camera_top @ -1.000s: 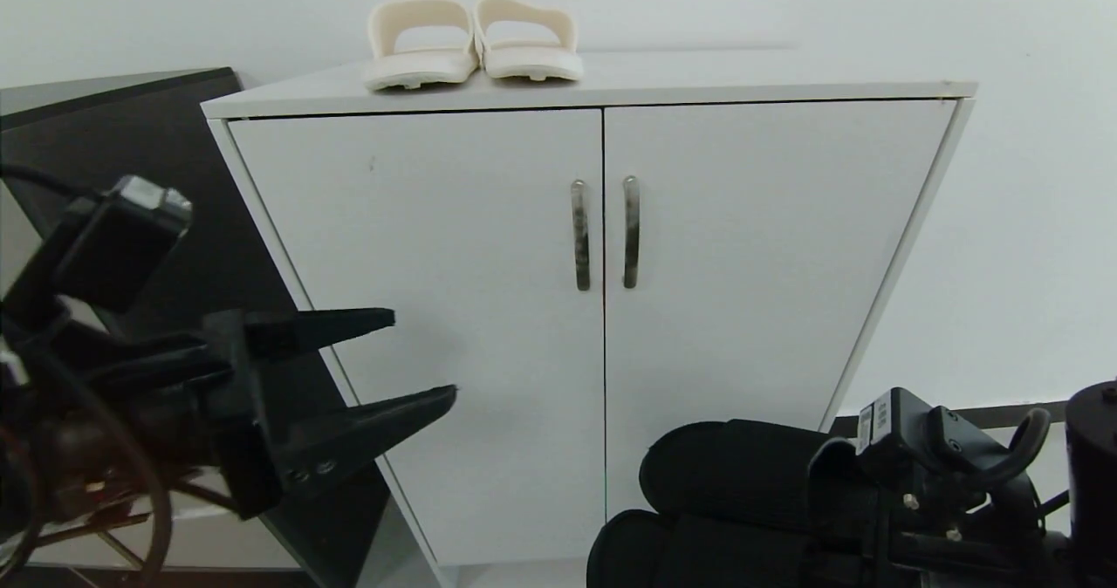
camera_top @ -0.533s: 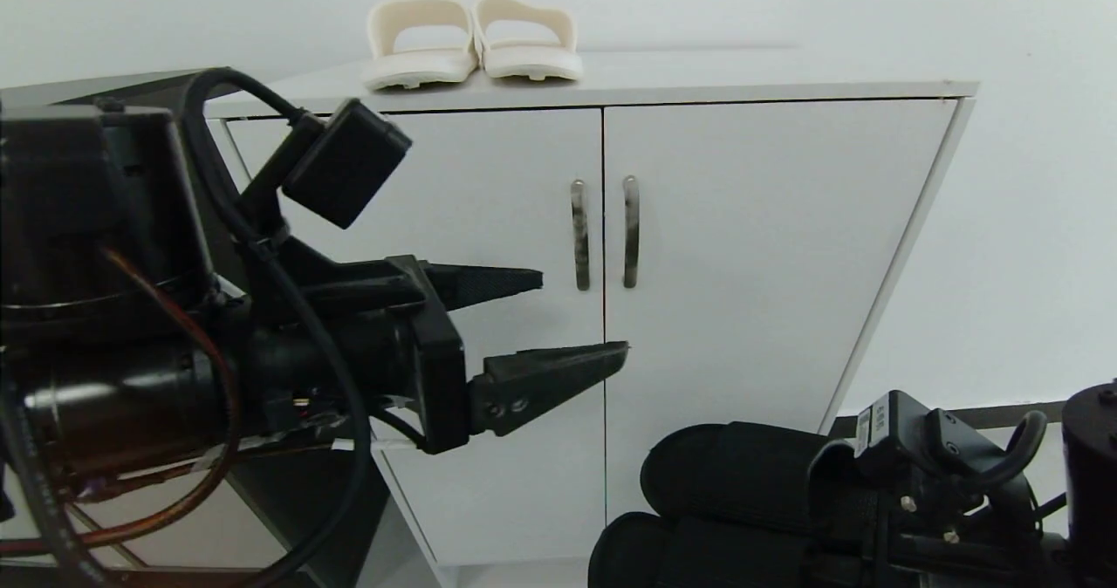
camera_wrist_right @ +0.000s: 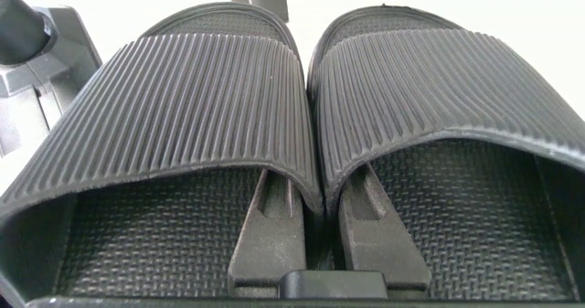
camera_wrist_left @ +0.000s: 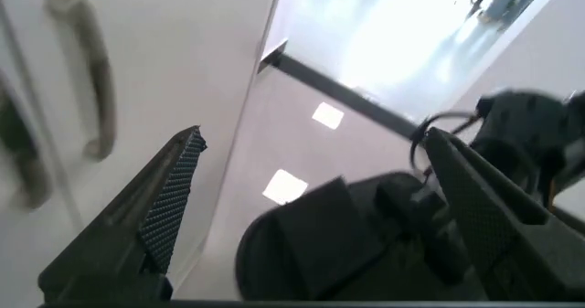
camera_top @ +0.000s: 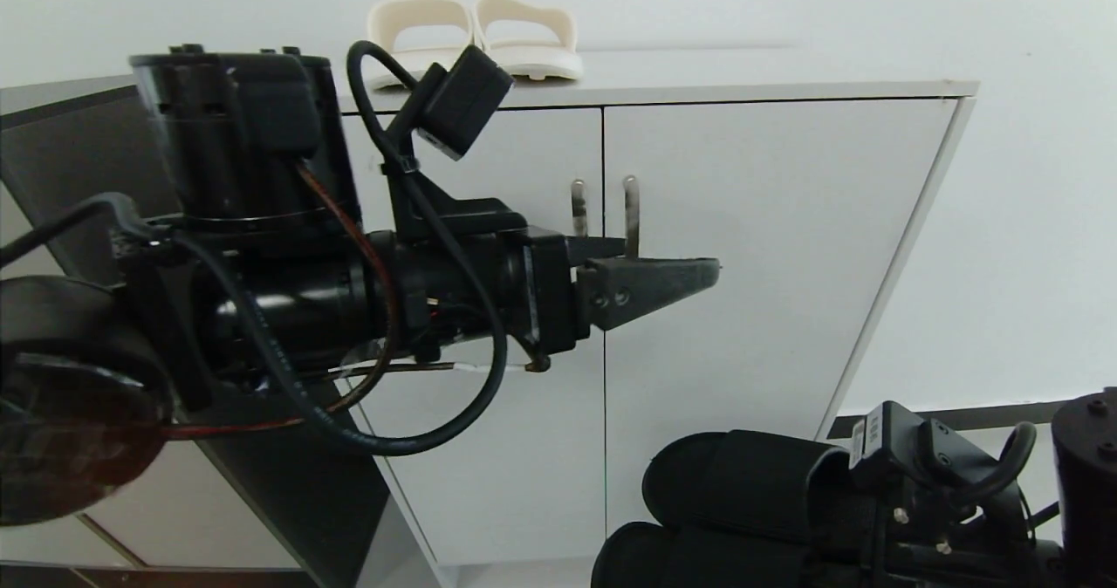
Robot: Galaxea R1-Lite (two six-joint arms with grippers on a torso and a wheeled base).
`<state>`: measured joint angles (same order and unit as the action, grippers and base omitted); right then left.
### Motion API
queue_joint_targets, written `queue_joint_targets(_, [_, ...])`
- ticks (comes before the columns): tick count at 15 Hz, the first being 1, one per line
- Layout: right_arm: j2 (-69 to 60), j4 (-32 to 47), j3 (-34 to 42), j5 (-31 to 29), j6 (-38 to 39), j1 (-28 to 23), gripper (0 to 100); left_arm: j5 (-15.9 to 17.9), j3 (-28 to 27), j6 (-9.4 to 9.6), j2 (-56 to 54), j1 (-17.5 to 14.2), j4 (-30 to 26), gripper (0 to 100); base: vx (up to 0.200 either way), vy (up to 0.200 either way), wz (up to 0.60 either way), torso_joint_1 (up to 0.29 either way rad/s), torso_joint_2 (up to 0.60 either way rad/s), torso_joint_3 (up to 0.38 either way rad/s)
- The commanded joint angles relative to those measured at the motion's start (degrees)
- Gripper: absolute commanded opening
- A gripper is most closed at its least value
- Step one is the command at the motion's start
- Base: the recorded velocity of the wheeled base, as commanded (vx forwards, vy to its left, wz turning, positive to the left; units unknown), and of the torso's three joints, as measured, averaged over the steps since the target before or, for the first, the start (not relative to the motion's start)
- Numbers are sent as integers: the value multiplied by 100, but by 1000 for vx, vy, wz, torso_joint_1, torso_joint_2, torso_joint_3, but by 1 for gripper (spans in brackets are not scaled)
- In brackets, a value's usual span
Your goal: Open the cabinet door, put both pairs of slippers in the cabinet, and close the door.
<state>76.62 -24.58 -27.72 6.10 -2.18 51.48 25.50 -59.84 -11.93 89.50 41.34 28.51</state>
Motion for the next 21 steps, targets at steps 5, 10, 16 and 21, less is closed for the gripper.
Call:
queue_joint_targets(5, [90,-3,4,58,7,2,0,-89,-291,-230,612,59,330,100,0,0,0,0,0,0])
queue_joint_targets(10, [90,-47,30,58,25,29,0,-415,-555,-99,718,-223,330,100,0,0,0,0,0,0])
queue_joint_targets(16, [90,-47,30,58,16,29,0,-669,-713,-11,929,-390,321,100,0,0,0,0,0,0])
queue_joint_targets(21, [90,-47,39,58,16,29,0,-669,-1003,-2,1350,-381,304,100,0,0,0,0,0,0])
